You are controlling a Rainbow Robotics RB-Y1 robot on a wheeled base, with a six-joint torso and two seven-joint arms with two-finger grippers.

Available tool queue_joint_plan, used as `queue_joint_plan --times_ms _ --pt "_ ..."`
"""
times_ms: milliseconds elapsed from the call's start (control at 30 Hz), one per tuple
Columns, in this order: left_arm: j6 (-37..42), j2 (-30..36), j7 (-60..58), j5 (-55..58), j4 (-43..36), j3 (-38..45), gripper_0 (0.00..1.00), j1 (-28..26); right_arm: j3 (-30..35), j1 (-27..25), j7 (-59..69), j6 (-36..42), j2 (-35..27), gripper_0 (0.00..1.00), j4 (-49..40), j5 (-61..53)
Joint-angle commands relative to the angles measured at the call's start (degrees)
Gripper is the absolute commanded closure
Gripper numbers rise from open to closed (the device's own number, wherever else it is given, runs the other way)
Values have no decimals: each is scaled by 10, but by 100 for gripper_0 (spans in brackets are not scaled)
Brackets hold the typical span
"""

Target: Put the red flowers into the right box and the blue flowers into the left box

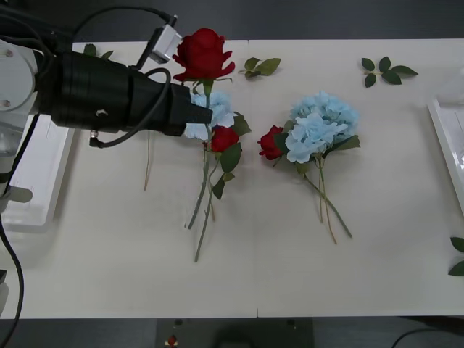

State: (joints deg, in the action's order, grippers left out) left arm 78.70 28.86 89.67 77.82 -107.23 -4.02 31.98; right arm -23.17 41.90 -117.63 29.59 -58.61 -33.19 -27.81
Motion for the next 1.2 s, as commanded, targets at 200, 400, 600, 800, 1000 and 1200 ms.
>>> queue_joint_plan --times_ms 200,400,600,800,1000,1200 --pt "-29 -36 37 48 -16 -13 100 23 7 12 23 -3 1 64 1 -2" --pt "-35 -62 42 47 -16 -9 100 33 7 12 22 -4 3 30 1 -10" --pt "-44 -78 40 44 -16 -9 100 44 1 12 12 5 3 10 -1 -60" --pt "-45 -80 31 37 4 -13 100 73 -31 12 -4 44 -15 2 -46 -185" --pt "-45 -77 35 49 41 -23 100 99 -32 9 -81 125 -41 0 -109 -385" --pt "-46 -65 37 54 42 -36 100 101 -28 7 -187 206 -64 0 -152 -603"
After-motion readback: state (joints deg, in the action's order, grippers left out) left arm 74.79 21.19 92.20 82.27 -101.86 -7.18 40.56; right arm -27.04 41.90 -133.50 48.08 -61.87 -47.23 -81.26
